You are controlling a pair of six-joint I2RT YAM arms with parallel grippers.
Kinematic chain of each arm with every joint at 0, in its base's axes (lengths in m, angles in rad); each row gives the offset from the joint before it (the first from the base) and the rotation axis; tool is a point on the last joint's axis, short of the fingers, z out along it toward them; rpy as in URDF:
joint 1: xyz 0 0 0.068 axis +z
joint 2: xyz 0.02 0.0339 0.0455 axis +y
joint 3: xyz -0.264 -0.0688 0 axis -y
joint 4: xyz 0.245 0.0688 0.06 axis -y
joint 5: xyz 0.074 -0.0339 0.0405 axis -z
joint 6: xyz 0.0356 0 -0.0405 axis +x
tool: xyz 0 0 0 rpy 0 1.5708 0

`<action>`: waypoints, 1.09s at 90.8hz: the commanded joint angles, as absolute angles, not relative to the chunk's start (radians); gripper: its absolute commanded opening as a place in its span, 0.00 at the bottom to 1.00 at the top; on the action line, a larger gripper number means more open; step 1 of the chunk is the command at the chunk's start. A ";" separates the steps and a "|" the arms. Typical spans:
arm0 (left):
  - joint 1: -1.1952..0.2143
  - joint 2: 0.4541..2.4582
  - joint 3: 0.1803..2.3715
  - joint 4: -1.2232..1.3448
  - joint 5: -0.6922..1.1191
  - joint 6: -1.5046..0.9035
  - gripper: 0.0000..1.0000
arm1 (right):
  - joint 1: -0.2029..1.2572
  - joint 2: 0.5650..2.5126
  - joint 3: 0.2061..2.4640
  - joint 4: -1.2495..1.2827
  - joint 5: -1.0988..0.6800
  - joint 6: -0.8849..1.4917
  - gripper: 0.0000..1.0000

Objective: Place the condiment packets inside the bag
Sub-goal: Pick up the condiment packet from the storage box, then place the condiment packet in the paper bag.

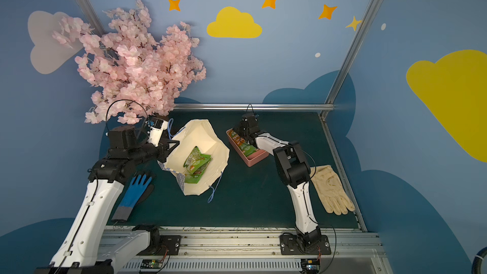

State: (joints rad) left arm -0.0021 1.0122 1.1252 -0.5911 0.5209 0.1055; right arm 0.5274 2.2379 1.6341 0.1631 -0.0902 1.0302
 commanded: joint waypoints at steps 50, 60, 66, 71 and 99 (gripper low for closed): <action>0.000 1.002 1.125 -0.572 0.518 0.087 0.03 | 0.538 1.946 1.464 0.230 -0.064 0.959 0.00; 0.000 1.003 1.111 -0.543 0.499 0.049 0.03 | 0.548 1.844 1.421 0.205 -0.048 0.899 0.00; 0.000 1.010 1.104 -0.522 0.483 0.015 0.03 | 0.564 1.780 1.416 0.151 -0.020 0.846 0.00; -0.001 1.017 1.104 -0.509 0.482 -0.012 0.03 | 0.577 1.727 1.417 0.118 0.000 0.806 0.00; -0.044 1.061 1.133 -0.452 0.456 -0.129 0.03 | 0.676 1.494 1.464 -0.024 0.087 0.623 0.00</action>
State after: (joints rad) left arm -0.0223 1.0496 1.1076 -0.5030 0.4660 -0.0673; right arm 0.6460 1.5600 1.4254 0.0586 0.0357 0.7349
